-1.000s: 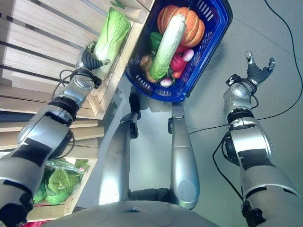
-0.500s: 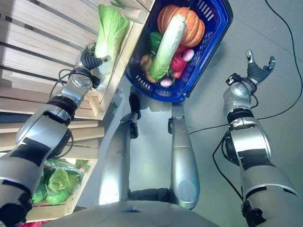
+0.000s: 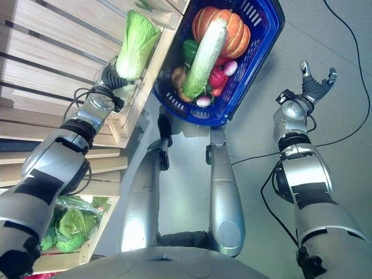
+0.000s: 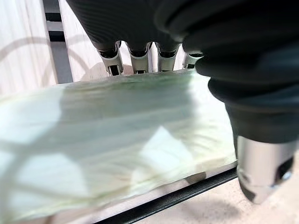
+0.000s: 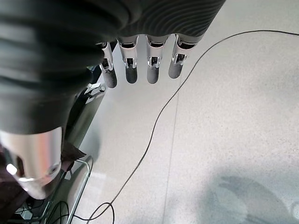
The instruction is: Pick up fruits and vegetables into the basket
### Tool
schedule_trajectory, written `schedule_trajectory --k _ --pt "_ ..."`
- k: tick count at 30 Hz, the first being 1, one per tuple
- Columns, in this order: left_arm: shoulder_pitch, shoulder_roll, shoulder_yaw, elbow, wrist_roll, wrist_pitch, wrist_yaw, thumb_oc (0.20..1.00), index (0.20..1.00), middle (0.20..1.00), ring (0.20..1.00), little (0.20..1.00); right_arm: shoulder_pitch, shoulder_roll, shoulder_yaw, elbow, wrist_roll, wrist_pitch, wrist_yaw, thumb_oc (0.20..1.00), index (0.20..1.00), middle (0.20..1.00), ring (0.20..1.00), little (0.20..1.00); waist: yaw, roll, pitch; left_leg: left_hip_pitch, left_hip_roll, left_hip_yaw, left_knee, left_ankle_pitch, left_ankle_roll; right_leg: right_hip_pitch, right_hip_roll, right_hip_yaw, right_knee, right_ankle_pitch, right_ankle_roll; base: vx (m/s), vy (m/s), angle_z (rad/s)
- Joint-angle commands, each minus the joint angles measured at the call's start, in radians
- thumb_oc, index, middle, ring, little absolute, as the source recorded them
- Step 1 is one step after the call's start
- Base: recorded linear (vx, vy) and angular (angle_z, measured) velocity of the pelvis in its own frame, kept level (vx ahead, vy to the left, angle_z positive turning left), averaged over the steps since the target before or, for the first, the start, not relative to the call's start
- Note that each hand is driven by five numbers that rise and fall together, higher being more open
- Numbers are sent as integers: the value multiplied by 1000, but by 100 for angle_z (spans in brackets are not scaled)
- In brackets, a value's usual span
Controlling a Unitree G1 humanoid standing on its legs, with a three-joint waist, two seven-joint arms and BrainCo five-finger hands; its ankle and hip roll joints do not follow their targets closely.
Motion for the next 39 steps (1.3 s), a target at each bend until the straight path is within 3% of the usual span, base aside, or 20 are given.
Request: schedule_trajectory --k 1,4,5,17,24,30,36,39 --pt "66 -25 4 86 23 30 -55 1000 1000 1000 1000 1000 21 -13 8 -1 13 -53 -14 1000 1000 1000 1000 1000 10 28 -20 42 -11 -18 -214 107 -27 49 46 -78 83 -148 30 0 0 0" --pt "64 -26 0 85 20 34 -78 1000 1000 1000 1000 1000 18 -12 7 -2 11 -50 -16 1000 1000 1000 1000 1000 10 28 -20 41 -10 -17 -214 107 -28 49 46 -77 82 -147 30 0 0 0" --pt "62 -27 -3 86 21 24 -84 200 200 200 200 200 17 -10 7 -1 10 -52 -16 1000 1000 1000 1000 1000 10 27 -20 41 -10 -17 -215 107 -28 49 46 -77 82 -146 31 0 0 0" --pt "69 -24 -4 65 -29 -5 -95 200 200 200 200 200 22 -9 14 -14 -3 -72 4 1000 1000 1000 1000 1000 11 33 -20 43 -12 -17 -212 102 -28 50 44 -78 84 -148 33 0 0 0" --pt "93 2 53 -34 -105 -110 9 200 200 200 200 200 52 13 57 -140 111 -126 284 1000 1000 1000 1000 1000 17 34 -20 43 -15 -23 -219 112 -30 46 45 -78 87 -148 31 0 0 0" --pt "156 28 116 -164 -117 -183 111 200 200 200 200 200 118 27 58 -256 179 -141 426 1000 1000 1000 1000 1000 28 34 -20 62 -19 -32 -218 108 -33 69 47 -85 93 -161 28 0 0 0" --pt "242 40 176 -386 16 -248 288 200 200 200 200 200 217 55 84 -480 249 -84 605 1000 1000 1000 1000 1000 44 31 -20 69 -25 -43 -219 114 -35 83 43 -100 101 -168 23 -5 -10 1" --pt "278 48 181 -496 118 -267 357 200 200 200 200 200 260 51 115 -596 259 -54 642 1000 1000 1000 1000 1000 51 29 -20 71 -28 -47 -221 117 -35 88 39 -107 101 -166 22 -14 -34 4"
